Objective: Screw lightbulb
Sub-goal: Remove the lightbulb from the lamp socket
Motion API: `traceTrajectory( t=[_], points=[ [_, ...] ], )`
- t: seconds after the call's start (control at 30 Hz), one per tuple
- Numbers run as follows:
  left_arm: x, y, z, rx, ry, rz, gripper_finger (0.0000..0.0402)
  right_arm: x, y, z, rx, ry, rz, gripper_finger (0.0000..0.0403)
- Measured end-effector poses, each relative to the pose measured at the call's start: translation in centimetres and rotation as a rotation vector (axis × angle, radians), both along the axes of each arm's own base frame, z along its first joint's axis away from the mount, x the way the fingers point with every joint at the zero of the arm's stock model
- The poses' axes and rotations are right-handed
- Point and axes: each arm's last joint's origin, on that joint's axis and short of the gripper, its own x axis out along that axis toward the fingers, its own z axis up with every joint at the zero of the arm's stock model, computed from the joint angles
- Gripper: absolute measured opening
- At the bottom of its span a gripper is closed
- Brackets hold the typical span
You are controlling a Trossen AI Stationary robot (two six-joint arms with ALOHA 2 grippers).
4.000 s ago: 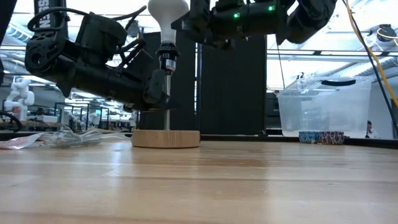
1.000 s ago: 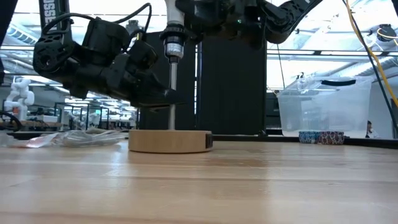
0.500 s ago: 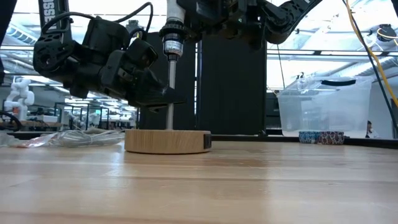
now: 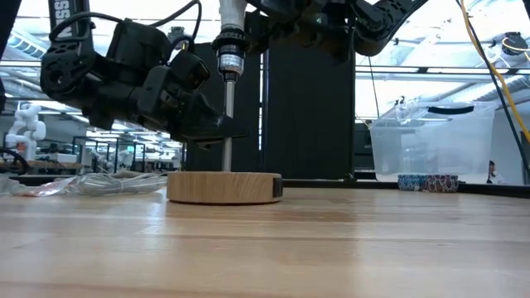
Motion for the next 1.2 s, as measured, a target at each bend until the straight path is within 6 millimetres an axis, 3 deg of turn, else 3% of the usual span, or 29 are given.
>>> traceTrajectory(
  t=[0.4, 1.03, 1.2],
  points=[
    [0.0, 0.1, 0.0, 0.017, -0.004, 0.034, 0.0033, -1.7, -0.3, 1.8, -0.084, 0.091, -0.171, 0.0270],
    [0.0, 0.1, 0.0, 0.033, -0.005, 0.052, 0.0033, -6.0, 0.4, 1.3, -0.195, 0.567, -0.404, 0.0270],
    [0.0, 0.1, 0.0, 0.035, -0.005, 0.057, 0.0033, -6.2, 0.6, 1.1, -0.188, 0.611, -0.441, 0.0270]
  ],
)
